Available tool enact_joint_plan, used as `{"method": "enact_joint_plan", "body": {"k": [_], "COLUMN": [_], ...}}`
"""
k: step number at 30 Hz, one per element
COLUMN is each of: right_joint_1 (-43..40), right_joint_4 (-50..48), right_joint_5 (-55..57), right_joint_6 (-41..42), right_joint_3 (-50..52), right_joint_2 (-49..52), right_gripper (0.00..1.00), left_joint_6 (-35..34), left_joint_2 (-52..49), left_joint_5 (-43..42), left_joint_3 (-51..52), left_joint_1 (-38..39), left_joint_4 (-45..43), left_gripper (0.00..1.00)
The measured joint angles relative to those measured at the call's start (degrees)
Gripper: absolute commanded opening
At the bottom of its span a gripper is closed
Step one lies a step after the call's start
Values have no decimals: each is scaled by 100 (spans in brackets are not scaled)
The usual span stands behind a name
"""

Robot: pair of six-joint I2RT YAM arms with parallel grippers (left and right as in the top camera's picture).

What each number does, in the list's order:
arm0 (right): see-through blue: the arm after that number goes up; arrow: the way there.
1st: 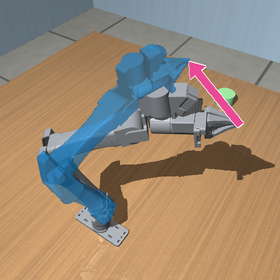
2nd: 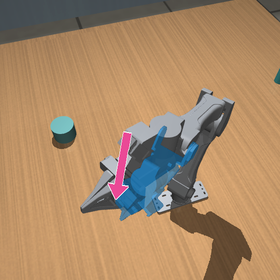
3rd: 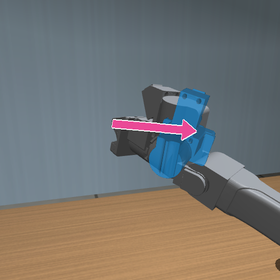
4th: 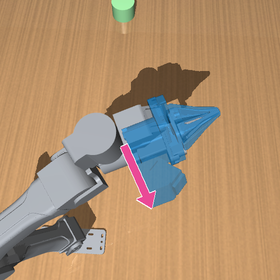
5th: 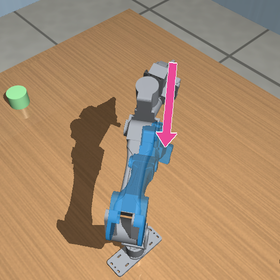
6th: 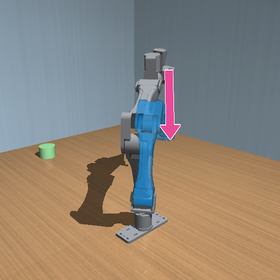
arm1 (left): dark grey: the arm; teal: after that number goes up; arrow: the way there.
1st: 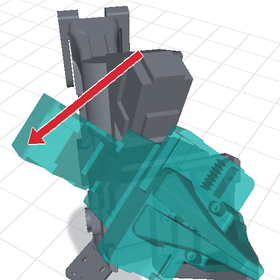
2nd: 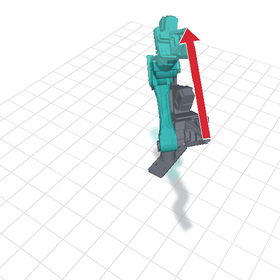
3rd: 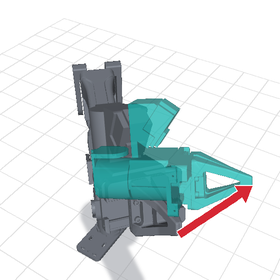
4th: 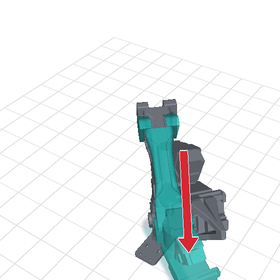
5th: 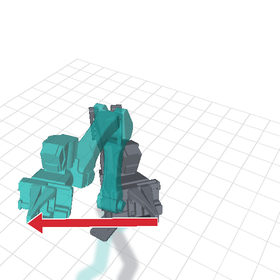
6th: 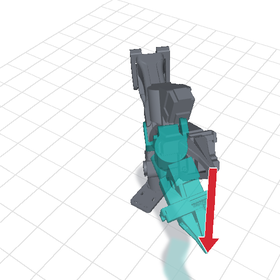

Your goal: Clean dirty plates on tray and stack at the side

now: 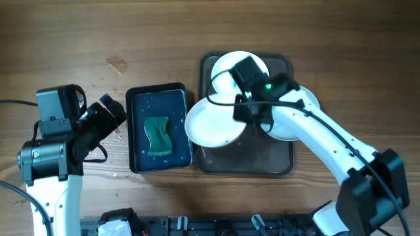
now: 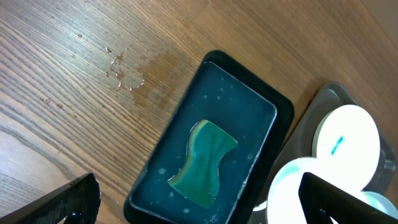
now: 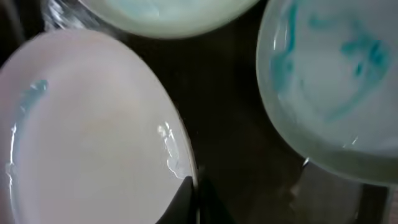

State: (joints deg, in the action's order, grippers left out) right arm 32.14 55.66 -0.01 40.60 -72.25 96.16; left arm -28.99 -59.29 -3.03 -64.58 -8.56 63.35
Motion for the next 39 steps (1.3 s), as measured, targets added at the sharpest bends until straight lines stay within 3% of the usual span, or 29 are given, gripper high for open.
{"method": "enact_joint_plan", "body": {"k": [2, 3, 5, 8, 10, 14, 18, 21, 23, 25, 26, 29, 36, 38, 39], "right_joint_1": [0, 0, -9, -4, -44, -199, -199, -195, -197, -197, -197, -197, -197, -197, -197], "right_joint_4": [-330, -431, -391, -293, -280, -1099, -2002, -2437, -2516, -2527, -2531, -2535, -2999, -3093, -3128], "right_joint_5": [-380, -566, -809, -883, -616, -254, -203, 365, 636, 640, 584, 450, 247, 153, 146], "right_joint_6": [321, 492, 671, 564, -20, -2575, -4144, -4699, -4913, -5014, -5016, -4898, -4951, -4951, -4968], "right_joint_3": [691, 975, 1246, 1287, 1287, 1279, 1287, 1287, 1287, 1287, 1287, 1287, 1379, 1519, 1615], "right_joint_2": [-4, -4, -4, -44, -271, -737, -501, 127, 413, 529, 531, 531, 533, 533, 533], "right_gripper": [5, 17, 28, 37, 43, 49, 44, 40, 30, 13, 13, 25, 24, 17, 4], "left_joint_6": [0, 0, 2, 2, 0, 0, 0, 0, 0, 0, 2, 0, 0, 2, 0], "left_joint_2": [-2, -2, -2, -2, -2, -2, -7, -7, -7, -7, -7, -7, -7, -7, -7], "left_joint_5": [0, 0, 0, 0, 0, 0, 0, 0, 0, 0, 0, 0, 0, 0, 0], "left_joint_3": [0, 0, 0, 0, 0, 0, 0, 0, 0, 0, 0, 0, 0, 0, 0], "left_joint_1": [0, 0, 0, 0, 0, 0, 0, 0, 0, 0, 0, 0, 0, 0, 0], "left_joint_4": [0, -4, 0, 0, 0, 7, 9, 4, 9, 7, 7, 7, 7, 7, 7], "left_gripper": [100, 100, 100, 100, 100, 100, 100, 100, 100, 100, 100, 100, 100, 100, 100]}}
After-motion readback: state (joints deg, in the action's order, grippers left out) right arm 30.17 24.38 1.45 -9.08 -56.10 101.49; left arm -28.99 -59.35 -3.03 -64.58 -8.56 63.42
